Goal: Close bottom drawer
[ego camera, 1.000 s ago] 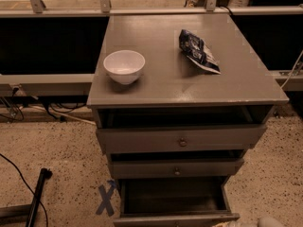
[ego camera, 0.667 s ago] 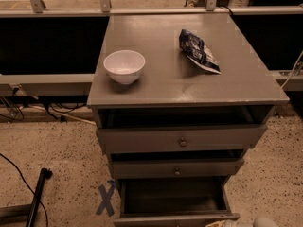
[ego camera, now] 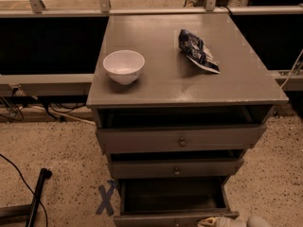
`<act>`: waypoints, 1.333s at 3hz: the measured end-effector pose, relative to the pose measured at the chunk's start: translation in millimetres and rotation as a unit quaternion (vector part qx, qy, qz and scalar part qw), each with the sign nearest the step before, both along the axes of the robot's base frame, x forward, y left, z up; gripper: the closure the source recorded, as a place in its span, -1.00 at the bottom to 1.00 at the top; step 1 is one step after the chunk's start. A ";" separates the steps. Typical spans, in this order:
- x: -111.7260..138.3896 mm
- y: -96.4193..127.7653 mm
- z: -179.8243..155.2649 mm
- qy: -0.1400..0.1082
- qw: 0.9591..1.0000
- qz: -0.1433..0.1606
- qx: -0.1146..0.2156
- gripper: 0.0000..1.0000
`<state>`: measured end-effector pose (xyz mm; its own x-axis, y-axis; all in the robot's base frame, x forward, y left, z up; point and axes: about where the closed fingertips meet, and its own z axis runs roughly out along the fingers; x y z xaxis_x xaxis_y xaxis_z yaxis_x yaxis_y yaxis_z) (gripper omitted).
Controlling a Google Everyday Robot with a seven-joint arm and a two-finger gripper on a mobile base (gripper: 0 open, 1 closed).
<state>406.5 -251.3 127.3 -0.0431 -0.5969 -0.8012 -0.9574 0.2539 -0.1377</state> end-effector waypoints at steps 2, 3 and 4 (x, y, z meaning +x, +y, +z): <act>49.5 13.4 -8.8 -0.021 0.999 -0.021 0.043 1.00; 81.6 20.2 -12.5 -0.031 0.997 -0.031 0.057 1.00; 120.7 29.5 -16.4 -0.041 0.996 -0.043 0.071 1.00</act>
Offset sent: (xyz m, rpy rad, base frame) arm 0.0960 0.0138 -0.0137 0.1276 -0.0774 -0.0774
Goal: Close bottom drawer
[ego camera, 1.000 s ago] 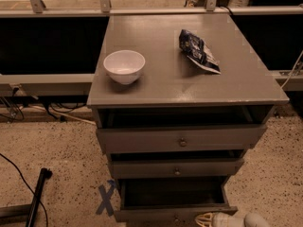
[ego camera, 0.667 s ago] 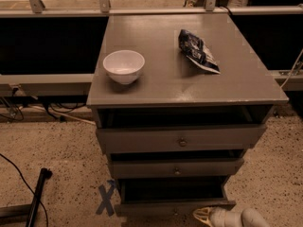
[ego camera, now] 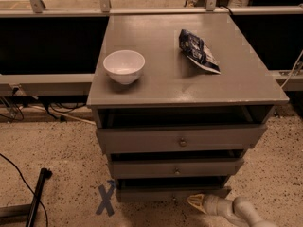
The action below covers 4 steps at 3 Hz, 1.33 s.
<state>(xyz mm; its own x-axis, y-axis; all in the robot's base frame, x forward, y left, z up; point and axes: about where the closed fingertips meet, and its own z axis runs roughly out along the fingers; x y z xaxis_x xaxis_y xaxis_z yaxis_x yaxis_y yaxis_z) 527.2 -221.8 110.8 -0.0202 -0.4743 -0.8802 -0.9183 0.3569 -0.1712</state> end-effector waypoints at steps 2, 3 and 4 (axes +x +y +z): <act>26.2 -1.6 -5.1 -0.006 1.000 -0.003 0.013 1.00; -4.4 -13.5 -1.8 -0.009 1.000 0.023 0.006 1.00; -38.7 -39.3 10.0 -0.003 0.999 0.035 -0.026 1.00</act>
Offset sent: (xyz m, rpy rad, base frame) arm 0.0551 -0.0088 -0.0085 0.0273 -0.0183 -0.0395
